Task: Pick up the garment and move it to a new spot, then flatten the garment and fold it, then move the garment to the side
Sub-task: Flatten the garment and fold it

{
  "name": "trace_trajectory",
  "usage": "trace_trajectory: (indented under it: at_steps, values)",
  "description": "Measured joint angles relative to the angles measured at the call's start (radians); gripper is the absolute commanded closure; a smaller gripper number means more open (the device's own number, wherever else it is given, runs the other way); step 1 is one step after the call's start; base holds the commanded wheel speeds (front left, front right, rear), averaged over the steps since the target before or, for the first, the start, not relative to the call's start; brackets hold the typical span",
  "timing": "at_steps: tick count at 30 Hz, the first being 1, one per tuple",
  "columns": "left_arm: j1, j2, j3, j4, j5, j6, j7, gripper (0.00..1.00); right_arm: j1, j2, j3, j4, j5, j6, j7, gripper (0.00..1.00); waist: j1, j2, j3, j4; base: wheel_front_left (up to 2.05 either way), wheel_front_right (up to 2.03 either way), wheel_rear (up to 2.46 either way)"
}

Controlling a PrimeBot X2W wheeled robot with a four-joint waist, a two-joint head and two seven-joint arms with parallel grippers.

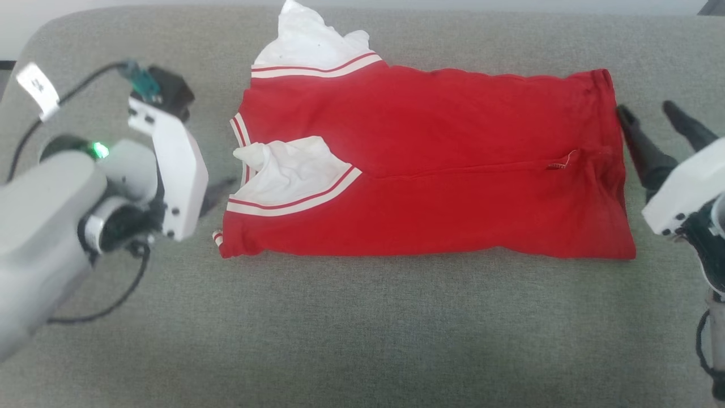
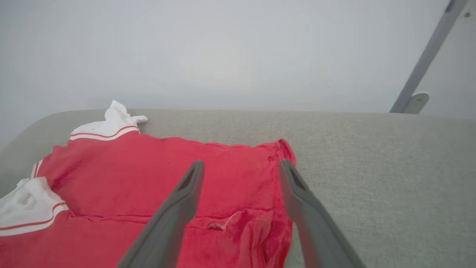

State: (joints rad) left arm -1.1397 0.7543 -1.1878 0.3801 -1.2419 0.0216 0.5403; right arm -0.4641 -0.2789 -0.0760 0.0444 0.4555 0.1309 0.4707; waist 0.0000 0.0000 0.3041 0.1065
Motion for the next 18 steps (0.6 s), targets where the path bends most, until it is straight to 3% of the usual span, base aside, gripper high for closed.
trace_trajectory:
  at_steps: [8,14,18]
  values:
    - [0.117,0.089,0.001,-0.189,-0.057,0.139,0.015,0.0,0.078,0.082,-0.065,-0.152,-0.08,0.0,-0.079,0.0,0.0,0.0,0.005,-0.022,0.0,0.0,0.0]
    - [0.187,0.123,0.02,-0.21,-0.101,0.219,-0.013,0.0,0.117,0.136,-0.089,-0.228,-0.118,0.0,-0.145,0.0,0.0,0.0,0.025,-0.062,0.0,0.0,0.0]
    - [0.222,0.116,0.032,-0.181,-0.133,0.249,-0.033,0.0,0.144,0.154,-0.099,-0.243,-0.124,0.0,-0.151,0.0,0.0,0.0,0.04,-0.089,0.0,0.0,0.0]
